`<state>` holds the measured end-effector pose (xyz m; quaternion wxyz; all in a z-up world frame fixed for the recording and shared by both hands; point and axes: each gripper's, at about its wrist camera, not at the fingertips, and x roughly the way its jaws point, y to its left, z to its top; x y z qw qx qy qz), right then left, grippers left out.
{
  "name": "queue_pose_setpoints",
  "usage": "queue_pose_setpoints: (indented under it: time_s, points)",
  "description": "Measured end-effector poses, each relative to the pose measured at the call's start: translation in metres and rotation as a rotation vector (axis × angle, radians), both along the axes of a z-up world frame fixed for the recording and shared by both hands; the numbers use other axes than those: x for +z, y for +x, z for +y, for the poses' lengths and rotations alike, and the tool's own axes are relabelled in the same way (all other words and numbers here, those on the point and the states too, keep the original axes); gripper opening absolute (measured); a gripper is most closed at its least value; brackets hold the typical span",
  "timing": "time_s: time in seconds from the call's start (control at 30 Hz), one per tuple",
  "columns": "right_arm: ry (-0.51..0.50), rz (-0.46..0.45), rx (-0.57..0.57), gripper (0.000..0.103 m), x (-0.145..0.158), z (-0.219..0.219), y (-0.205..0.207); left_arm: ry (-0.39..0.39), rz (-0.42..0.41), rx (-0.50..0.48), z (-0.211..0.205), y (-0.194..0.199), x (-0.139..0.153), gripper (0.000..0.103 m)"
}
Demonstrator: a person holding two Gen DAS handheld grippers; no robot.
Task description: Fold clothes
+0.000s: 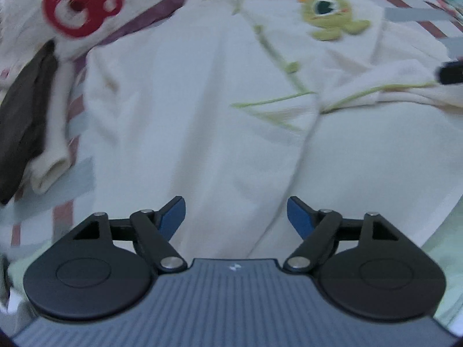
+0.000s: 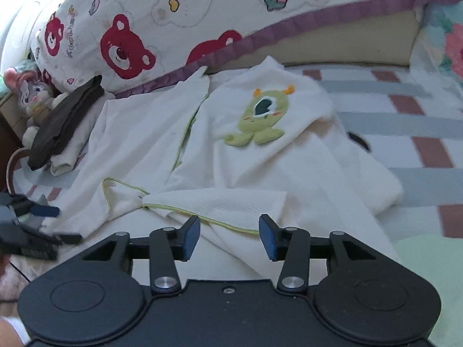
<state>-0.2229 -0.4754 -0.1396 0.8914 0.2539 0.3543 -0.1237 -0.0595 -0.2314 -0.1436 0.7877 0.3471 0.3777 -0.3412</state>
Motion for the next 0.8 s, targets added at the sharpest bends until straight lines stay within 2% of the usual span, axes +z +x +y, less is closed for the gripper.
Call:
queue_pose_setpoints:
  time_s: [0.07, 0.1, 0.17, 0.23, 0.37, 0.47, 0.5, 0.57, 0.6, 0.63, 0.67, 0.7, 0.8]
  points:
    - [0.107, -0.009, -0.019, 0.050, -0.012, -0.009, 0.008, 0.072, -0.125, 0.043, -0.011, 0.003, -0.011, 0.077]
    - [0.167, 0.003, -0.052, 0.050, -0.019, -0.015, 0.011, 0.080, -0.145, 0.054, -0.014, 0.006, -0.014, 0.077]
    - [0.263, 0.023, -0.127, 0.050, -0.032, -0.022, 0.013, 0.053, -0.087, 0.061, -0.012, 0.012, -0.015, 0.077]
    - [0.304, 0.028, -0.170, 0.050, -0.035, -0.023, 0.010, 0.035, -0.014, 0.060, -0.007, 0.016, -0.015, 0.077]
    - [0.289, 0.023, -0.227, 0.051, -0.027, -0.015, -0.006, 0.022, -0.024, 0.039, 0.002, 0.012, -0.016, 0.077]
    - [0.354, 0.001, -0.286, 0.051, -0.036, -0.025, -0.006, -0.013, 0.013, 0.102, 0.004, 0.021, -0.023, 0.076]
    - [0.386, -0.001, -0.310, 0.051, -0.042, -0.029, -0.004, -0.028, 0.028, 0.128, 0.003, 0.025, -0.024, 0.071]
    - [0.445, -0.012, -0.365, 0.051, -0.053, -0.037, 0.001, -0.072, 0.070, 0.152, 0.005, 0.030, -0.022, 0.050]
    - [0.449, -0.019, -0.372, 0.051, -0.054, -0.036, 0.003, -0.091, 0.085, 0.158, 0.008, 0.031, -0.019, 0.030]
    - [0.431, -0.028, -0.359, 0.046, -0.050, -0.033, 0.004, -0.110, 0.097, 0.164, 0.011, 0.032, -0.016, 0.022]
    - [0.413, -0.037, -0.346, 0.015, -0.046, -0.029, 0.004, -0.129, 0.110, 0.170, 0.014, 0.033, -0.013, 0.019]
    - [0.395, -0.046, -0.333, 0.003, -0.042, -0.025, 0.005, -0.149, 0.122, 0.176, 0.018, 0.034, -0.009, 0.012]
    - [0.324, -0.107, -0.267, 0.003, -0.024, -0.011, -0.003, -0.207, 0.174, 0.192, 0.031, 0.032, 0.003, 0.008]
